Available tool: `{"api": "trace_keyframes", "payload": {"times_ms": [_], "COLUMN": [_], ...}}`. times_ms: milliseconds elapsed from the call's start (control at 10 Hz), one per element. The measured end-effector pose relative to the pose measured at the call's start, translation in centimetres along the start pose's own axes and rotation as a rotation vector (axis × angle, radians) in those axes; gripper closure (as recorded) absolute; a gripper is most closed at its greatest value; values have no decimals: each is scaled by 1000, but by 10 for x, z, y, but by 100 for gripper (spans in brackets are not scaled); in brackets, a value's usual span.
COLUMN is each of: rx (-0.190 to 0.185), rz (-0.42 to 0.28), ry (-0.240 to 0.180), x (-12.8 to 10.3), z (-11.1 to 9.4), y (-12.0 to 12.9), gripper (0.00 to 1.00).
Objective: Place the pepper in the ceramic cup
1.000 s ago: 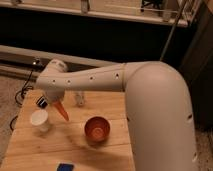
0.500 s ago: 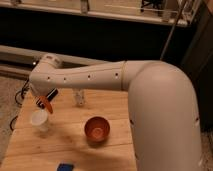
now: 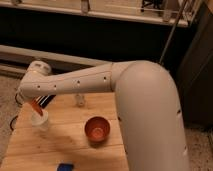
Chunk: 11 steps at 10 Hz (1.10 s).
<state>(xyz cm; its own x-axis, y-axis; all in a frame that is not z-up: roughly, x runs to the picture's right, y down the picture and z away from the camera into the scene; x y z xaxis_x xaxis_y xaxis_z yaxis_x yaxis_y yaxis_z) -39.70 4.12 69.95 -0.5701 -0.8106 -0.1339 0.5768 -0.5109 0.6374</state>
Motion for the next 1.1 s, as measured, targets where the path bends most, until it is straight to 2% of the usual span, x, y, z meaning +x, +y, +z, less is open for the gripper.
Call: {"api": "trace_keyframes", "payload": {"times_ms": [300, 600, 900, 1100], "rx": [40, 65, 57, 47], "rz": [-22, -50, -102, -116], "ry": [29, 68, 101, 115], "x": [-12, -23, -32, -39], "z": [23, 34, 39, 39], "y": [-12, -15, -14, -11], "gripper": [100, 100, 78, 54]}}
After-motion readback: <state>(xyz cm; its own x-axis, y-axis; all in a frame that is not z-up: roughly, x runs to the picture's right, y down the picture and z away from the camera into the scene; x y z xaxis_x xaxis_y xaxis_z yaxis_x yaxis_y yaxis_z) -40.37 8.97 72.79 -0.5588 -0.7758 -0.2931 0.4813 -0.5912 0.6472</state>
